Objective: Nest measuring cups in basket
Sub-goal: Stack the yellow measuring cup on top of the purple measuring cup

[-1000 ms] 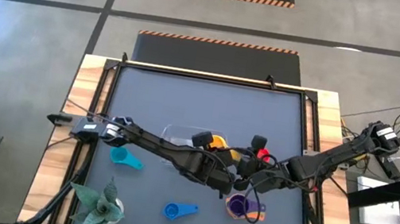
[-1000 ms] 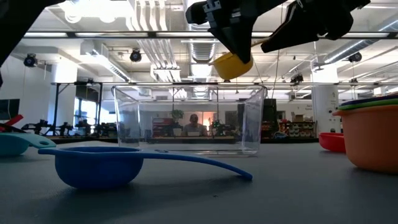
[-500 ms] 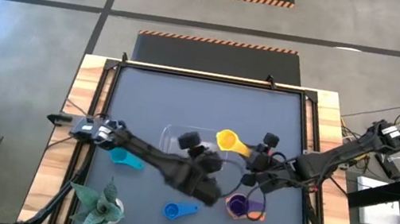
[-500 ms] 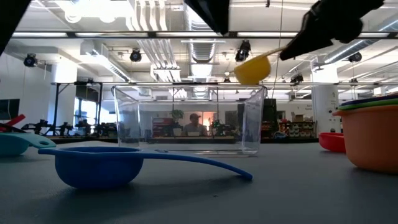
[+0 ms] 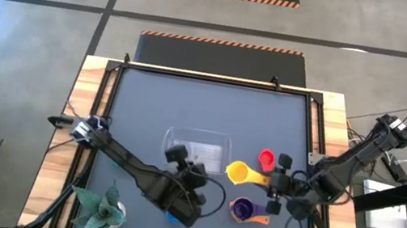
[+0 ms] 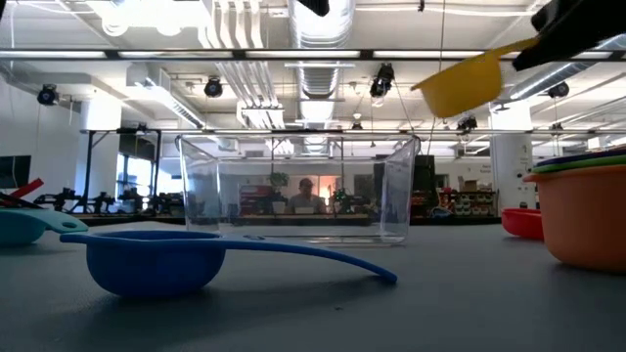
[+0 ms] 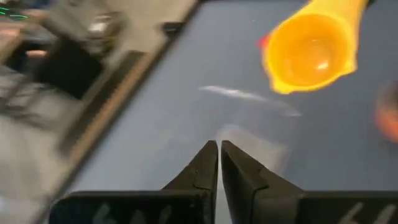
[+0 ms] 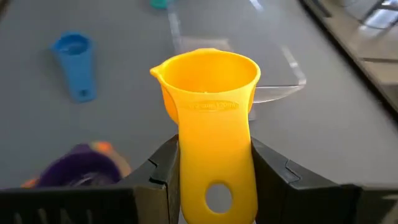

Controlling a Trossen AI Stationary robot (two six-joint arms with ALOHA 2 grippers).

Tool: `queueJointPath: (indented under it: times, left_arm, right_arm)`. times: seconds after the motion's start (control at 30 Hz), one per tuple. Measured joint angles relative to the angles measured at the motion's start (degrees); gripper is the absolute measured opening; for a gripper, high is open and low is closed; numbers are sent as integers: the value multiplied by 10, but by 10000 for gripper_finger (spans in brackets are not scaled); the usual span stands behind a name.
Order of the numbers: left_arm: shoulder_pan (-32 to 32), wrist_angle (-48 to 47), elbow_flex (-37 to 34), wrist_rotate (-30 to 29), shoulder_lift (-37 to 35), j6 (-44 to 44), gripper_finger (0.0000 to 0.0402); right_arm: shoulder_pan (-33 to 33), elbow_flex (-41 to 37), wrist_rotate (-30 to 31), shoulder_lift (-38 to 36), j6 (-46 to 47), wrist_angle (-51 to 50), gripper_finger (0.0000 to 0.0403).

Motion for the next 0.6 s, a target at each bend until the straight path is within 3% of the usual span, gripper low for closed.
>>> queueJointPath:
  times: [0.17,0.37,0.6]
  left_arm:
    - [-4,352,-177,125,-54,179,0]
    - [-6,735,-392,281,-137,315,0]
    - [-7,1017,-562,310,-212,333,0]
  right_arm:
    - [57,-4,0,13,50,3,120]
    - [123,-7,-8,33,104,4,120]
    - [172,-18,-9,57,160,10,120]
